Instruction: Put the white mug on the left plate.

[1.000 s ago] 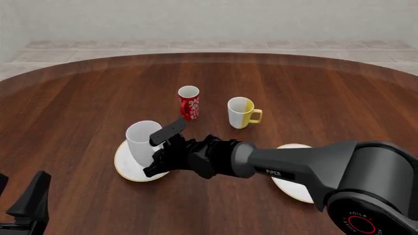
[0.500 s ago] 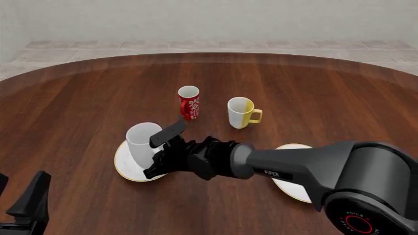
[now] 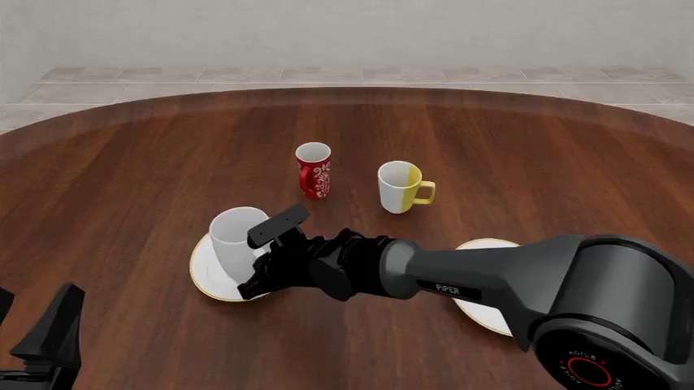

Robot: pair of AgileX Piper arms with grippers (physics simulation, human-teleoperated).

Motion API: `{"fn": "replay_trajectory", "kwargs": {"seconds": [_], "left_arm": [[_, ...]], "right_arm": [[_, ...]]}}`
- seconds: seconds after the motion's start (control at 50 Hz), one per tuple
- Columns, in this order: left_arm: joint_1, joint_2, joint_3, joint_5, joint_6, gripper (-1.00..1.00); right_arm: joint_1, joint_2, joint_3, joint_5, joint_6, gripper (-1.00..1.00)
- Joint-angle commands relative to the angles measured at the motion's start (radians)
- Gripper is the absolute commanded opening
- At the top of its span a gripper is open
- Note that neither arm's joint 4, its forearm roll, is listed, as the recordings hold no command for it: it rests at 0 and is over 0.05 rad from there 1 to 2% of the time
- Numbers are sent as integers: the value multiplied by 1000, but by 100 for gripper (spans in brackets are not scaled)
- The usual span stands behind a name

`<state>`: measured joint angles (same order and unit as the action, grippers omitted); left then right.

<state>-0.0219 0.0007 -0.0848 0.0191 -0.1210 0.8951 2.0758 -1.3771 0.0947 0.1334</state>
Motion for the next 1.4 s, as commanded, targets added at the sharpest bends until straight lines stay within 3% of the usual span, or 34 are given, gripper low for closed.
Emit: {"fn": "replay_trajectory", "kwargs": {"seconds": [0.02, 0.94, 0.96, 1.4], "left_arm": [[0, 0, 0, 0, -1, 100], [-4, 0, 9, -5, 1, 100], [-3, 0, 10, -5, 1, 100], [-4, 0, 12, -3, 1, 100]], "right_arm": [[2, 0, -3, -1, 6, -100], [13, 22, -4, 7, 3, -100], [14, 23, -4, 7, 3, 100], [18, 26, -5, 11, 3, 100]]}}
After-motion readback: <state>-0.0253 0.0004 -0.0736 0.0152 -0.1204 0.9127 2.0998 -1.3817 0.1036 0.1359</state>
